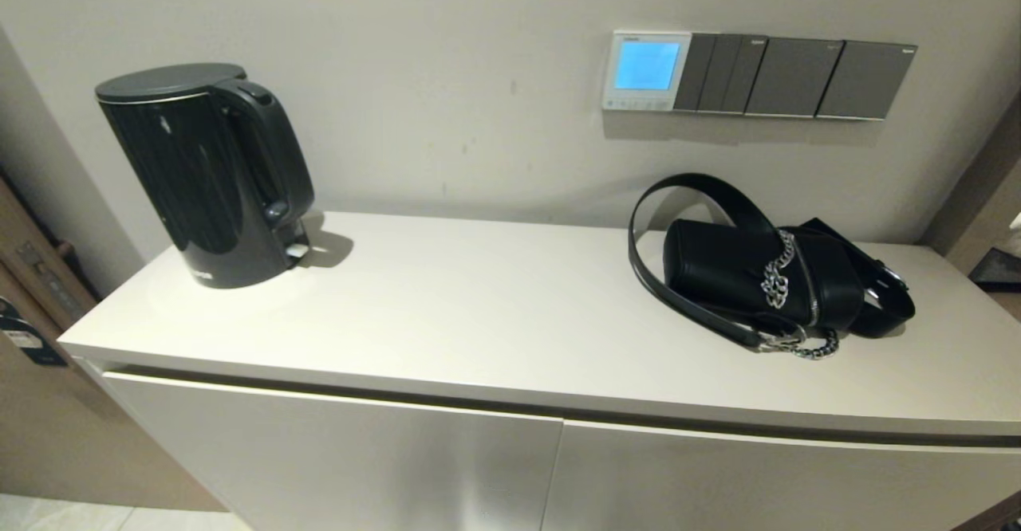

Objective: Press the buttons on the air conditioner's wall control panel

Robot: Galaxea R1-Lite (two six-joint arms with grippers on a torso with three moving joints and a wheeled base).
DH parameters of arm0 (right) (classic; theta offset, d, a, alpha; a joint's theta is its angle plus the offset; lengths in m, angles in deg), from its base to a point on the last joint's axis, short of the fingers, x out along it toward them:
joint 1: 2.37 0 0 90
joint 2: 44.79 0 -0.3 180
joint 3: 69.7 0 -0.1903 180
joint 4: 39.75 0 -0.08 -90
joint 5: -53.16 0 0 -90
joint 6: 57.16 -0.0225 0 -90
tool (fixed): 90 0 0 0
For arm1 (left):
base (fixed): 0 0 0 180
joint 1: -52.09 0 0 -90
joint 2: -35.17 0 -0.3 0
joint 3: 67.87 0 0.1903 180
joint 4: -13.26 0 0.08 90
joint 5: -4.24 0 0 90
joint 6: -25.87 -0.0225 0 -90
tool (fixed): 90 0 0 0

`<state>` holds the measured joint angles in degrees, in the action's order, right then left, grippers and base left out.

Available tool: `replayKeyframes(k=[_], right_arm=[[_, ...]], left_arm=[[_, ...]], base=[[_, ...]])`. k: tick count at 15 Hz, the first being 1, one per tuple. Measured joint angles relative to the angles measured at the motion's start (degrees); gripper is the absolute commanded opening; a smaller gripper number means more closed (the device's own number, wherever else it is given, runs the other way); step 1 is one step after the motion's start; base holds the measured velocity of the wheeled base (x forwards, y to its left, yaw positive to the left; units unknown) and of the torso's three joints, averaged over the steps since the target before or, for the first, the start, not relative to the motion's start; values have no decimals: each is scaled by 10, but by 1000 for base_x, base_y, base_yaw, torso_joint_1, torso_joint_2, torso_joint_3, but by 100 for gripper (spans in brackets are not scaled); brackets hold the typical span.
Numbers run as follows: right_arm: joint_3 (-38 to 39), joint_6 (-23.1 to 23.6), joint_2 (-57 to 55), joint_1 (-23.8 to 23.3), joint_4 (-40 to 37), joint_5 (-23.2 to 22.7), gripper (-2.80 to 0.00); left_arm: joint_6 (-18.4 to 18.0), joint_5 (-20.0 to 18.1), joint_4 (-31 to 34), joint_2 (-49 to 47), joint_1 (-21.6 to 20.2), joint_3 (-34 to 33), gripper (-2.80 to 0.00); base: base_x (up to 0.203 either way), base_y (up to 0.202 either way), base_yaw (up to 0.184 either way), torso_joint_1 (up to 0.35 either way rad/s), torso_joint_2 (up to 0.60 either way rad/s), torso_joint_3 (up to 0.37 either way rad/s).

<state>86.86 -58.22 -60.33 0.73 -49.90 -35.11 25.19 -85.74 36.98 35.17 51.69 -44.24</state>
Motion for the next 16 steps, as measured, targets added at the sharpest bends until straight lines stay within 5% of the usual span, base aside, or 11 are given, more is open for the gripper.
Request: replayKeyframes(k=[7, 16], right_arm=[[0, 7, 122, -22, -121, -6, -280], [1, 11, 155, -24, -135, -17, -280]], left_arm=[[0, 0, 0, 0, 0, 0, -280], [0, 0, 0, 0, 0, 0, -280]], base=[[0, 0, 0, 0, 0, 0], [0, 0, 0, 0, 0, 0]])
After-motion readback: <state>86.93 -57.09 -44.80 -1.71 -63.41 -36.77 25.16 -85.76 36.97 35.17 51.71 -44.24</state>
